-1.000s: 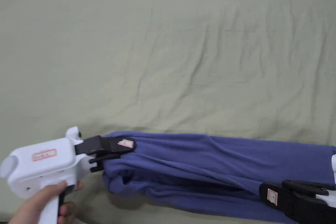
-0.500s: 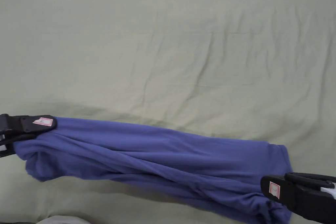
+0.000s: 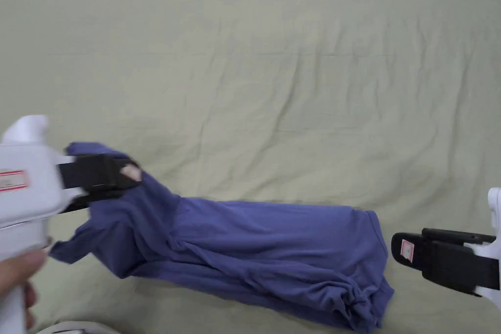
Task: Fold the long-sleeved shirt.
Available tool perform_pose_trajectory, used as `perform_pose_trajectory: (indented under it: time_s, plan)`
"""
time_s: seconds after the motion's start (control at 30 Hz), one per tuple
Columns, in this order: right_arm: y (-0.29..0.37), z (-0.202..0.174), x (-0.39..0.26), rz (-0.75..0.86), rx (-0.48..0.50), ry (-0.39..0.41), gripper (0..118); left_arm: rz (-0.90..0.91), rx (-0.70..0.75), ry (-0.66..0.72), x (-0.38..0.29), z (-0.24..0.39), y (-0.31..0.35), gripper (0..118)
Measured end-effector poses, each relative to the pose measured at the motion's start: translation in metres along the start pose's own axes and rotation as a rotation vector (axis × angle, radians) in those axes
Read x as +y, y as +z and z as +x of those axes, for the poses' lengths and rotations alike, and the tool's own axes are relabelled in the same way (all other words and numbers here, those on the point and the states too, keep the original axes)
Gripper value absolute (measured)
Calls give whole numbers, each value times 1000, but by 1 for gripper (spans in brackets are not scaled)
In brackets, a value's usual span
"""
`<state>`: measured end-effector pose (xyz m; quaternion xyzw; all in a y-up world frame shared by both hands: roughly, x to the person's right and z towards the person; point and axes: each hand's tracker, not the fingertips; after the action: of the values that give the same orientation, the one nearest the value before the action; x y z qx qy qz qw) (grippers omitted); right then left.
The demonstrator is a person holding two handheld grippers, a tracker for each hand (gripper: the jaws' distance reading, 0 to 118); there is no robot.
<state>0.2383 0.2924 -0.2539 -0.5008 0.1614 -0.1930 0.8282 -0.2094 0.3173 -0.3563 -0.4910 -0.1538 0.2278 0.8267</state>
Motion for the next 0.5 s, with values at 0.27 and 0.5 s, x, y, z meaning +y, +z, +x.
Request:
perform_pose_trajectory:
  time_s: [0.27, 0.5]
  plan:
    - [29, 6, -13, 27, -51, 5, 2, -122, 90, -167, -52, 121, -105, 3]
    - [43, 24, -30, 31, -82, -31, 2, -317, 108, -191, -118, 172, -198, 5]
